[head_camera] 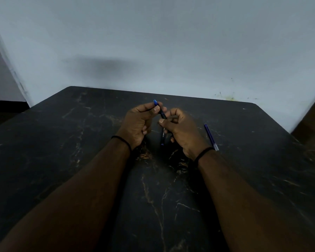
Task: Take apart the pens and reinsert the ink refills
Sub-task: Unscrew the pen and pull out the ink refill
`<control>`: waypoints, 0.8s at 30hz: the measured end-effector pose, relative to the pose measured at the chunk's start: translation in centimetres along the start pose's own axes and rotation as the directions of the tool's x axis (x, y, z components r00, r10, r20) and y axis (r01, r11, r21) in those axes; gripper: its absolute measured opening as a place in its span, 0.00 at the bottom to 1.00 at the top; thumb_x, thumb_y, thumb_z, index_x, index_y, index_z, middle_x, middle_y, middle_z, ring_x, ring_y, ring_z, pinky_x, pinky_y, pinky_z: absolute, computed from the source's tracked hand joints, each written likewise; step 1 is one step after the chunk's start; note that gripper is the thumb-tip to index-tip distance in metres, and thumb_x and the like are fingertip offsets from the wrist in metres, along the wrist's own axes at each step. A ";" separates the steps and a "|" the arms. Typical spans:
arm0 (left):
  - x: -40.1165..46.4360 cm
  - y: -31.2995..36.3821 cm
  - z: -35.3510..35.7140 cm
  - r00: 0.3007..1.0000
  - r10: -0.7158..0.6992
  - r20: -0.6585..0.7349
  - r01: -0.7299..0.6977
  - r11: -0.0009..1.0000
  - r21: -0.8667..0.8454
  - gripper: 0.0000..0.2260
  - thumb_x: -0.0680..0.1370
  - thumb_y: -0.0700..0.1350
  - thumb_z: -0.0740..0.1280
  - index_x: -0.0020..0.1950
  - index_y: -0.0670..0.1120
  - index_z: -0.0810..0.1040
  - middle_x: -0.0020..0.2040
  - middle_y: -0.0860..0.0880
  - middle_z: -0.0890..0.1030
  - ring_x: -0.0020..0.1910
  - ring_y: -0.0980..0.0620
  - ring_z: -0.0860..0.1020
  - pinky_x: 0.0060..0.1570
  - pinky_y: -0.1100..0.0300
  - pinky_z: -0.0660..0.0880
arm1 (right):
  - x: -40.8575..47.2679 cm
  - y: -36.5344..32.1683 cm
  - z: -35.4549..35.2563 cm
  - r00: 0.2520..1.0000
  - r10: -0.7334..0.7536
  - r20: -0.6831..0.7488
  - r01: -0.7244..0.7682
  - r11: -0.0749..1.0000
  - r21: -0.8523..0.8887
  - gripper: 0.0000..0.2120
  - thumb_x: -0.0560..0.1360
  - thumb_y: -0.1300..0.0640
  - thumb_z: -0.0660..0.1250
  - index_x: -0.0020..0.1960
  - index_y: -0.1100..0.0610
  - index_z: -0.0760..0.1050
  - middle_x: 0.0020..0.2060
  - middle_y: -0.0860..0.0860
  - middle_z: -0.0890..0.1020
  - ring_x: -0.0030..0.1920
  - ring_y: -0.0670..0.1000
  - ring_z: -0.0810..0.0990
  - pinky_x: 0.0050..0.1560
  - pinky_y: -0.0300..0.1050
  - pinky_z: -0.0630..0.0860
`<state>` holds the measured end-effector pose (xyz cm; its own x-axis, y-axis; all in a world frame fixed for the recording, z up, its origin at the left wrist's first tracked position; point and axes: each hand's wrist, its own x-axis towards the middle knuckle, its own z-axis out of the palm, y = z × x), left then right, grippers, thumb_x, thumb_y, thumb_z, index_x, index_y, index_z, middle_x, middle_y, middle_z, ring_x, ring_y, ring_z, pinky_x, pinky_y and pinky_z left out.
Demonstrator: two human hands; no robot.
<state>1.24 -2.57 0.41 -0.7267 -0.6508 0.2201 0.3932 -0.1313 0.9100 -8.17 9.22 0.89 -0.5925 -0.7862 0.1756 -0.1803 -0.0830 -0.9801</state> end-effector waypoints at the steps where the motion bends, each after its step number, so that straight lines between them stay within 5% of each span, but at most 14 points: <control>1: 0.0 0.0 0.0 1.000 0.000 0.001 0.000 1.000 0.000 0.06 0.79 0.39 0.66 0.52 0.44 0.82 0.52 0.41 0.83 0.18 0.58 0.61 0.18 0.67 0.59 | 0.0 0.0 0.0 1.000 -0.003 -0.003 0.003 1.000 0.008 0.08 0.76 0.58 0.72 0.50 0.52 0.74 0.38 0.49 0.82 0.31 0.43 0.76 0.25 0.35 0.69; 5: 0.0 0.1 -0.1 1.000 0.012 -0.002 -0.012 1.000 -0.001 0.06 0.78 0.39 0.66 0.52 0.44 0.82 0.51 0.42 0.84 0.18 0.59 0.61 0.18 0.67 0.57 | 0.1 0.0 0.1 0.999 0.042 0.001 -0.042 0.998 0.050 0.05 0.80 0.50 0.67 0.54 0.49 0.78 0.40 0.49 0.86 0.30 0.39 0.75 0.25 0.34 0.67; 9: -0.1 0.1 0.0 1.000 0.011 -0.012 -0.011 1.000 -0.012 0.07 0.79 0.38 0.65 0.52 0.43 0.82 0.50 0.44 0.85 0.17 0.59 0.61 0.17 0.67 0.57 | 0.2 0.1 0.1 0.999 0.047 0.004 -0.047 0.999 -0.028 0.14 0.84 0.50 0.58 0.53 0.51 0.82 0.39 0.45 0.85 0.29 0.39 0.73 0.26 0.33 0.66; 15: -0.1 0.1 0.0 1.000 0.021 -0.015 -0.021 1.000 -0.012 0.07 0.79 0.38 0.65 0.50 0.44 0.82 0.49 0.45 0.85 0.17 0.59 0.61 0.17 0.68 0.57 | -0.1 -0.1 0.1 1.000 0.005 0.006 -0.005 1.000 -0.026 0.01 0.79 0.57 0.67 0.49 0.54 0.77 0.41 0.49 0.84 0.32 0.43 0.75 0.28 0.35 0.70; 19: -0.1 0.1 -0.1 1.000 0.018 -0.015 -0.018 1.000 -0.013 0.06 0.79 0.38 0.65 0.51 0.43 0.82 0.50 0.44 0.85 0.17 0.59 0.61 0.17 0.68 0.58 | 0.0 0.0 0.2 1.000 -0.001 -0.002 0.001 1.000 -0.006 0.09 0.76 0.61 0.71 0.54 0.56 0.74 0.42 0.50 0.81 0.32 0.42 0.75 0.26 0.31 0.69; 24: -0.4 0.4 0.1 0.999 0.008 -0.031 -0.008 1.000 0.000 0.07 0.79 0.38 0.64 0.51 0.43 0.82 0.49 0.45 0.85 0.17 0.59 0.62 0.18 0.67 0.57 | -0.3 0.1 0.5 1.000 0.003 -0.012 -0.003 1.000 -0.023 0.09 0.80 0.51 0.67 0.53 0.57 0.79 0.38 0.48 0.85 0.28 0.37 0.74 0.26 0.31 0.67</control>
<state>1.64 -2.25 0.77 -0.7053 -0.6750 0.2165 0.3993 -0.1259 0.9081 -7.65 9.11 0.68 -0.6021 -0.7792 0.1742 -0.1964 -0.0669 -0.9782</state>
